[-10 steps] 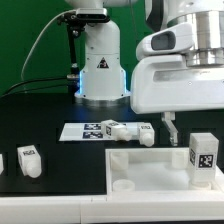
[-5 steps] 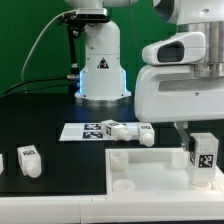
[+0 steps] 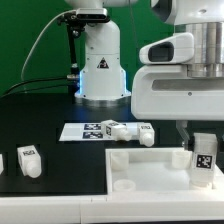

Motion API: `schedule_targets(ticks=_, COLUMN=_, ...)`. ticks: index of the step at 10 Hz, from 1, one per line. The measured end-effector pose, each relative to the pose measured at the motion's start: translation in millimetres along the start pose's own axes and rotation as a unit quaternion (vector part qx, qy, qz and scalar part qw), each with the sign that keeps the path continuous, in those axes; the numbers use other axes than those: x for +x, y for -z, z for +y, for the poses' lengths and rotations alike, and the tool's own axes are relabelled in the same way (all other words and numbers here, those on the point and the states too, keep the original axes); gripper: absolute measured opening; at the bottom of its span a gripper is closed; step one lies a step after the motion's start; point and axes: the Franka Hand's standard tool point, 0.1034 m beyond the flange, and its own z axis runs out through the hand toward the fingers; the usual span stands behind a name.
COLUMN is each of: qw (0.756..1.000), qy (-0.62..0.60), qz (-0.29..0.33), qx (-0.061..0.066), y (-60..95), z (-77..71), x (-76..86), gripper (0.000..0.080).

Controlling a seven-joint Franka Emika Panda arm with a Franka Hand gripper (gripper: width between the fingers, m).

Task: Assemble square table

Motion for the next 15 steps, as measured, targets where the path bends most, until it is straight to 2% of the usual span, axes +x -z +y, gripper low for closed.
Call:
schedule_targets(ticks=1, qw=0.996, qy=-0.094, qz=-0.003, qx=-0.002, y=0.0, z=3.1, x=0.4, gripper=0.0285)
schedule_targets(ticks=3, qw=0.964, qy=-0.265, qz=-0.023, qx=0.002, y=-0.7, z=8.7, x=0.0, gripper=0.0285)
schedule_targets(ticks=5, qw=0.906, qy=-0.422, qz=-0.041, qx=0.006, y=-1.2, z=12.5, x=-1.7, gripper=0.0285)
schedule_targets(ticks=6, qw=0.887, qy=-0.46, qz=-0.045, qx=0.004, y=-1.3, z=13.7, x=-1.7, gripper=0.0286)
schedule_targets(ticks=7, qw=0.88, qy=-0.473, qz=-0.045, qx=0.002, y=-1.3, z=13.9, x=-2.1, gripper=0.0286)
schedule_targets(ticks=8, qw=0.887, qy=-0.46, qz=-0.045, qx=0.003, y=-1.4, z=13.8, x=-2.0, gripper=0.0286)
schedule_targets(ticks=9, qw=0.909, qy=-0.414, qz=-0.043, qx=0.002, y=-0.7, z=12.1, x=-3.4, gripper=0.0382)
schedule_targets(ticks=10, qw=0.946, qy=-0.321, qz=-0.04, qx=0.004, y=2.7, z=5.7, x=-7.0, gripper=0.0589)
schedule_targets(ticks=11, qw=0.972, qy=-0.232, qz=-0.041, qx=0.011, y=4.7, z=-0.8, x=-11.0, gripper=0.0589)
schedule_targets(ticks=12, qw=0.979, qy=-0.198, qz=-0.043, qx=0.014, y=5.8, z=-5.5, x=-14.8, gripper=0.063)
schedule_targets(ticks=14, qw=0.991, qy=-0.125, qz=-0.042, qx=0.017, y=4.8, z=-3.7, x=-13.9, gripper=0.0645)
schedule_targets(ticks=15, qw=0.998, qy=-0.054, qz=-0.036, qx=0.014, y=6.0, z=-3.9, x=-12.0, gripper=0.0645)
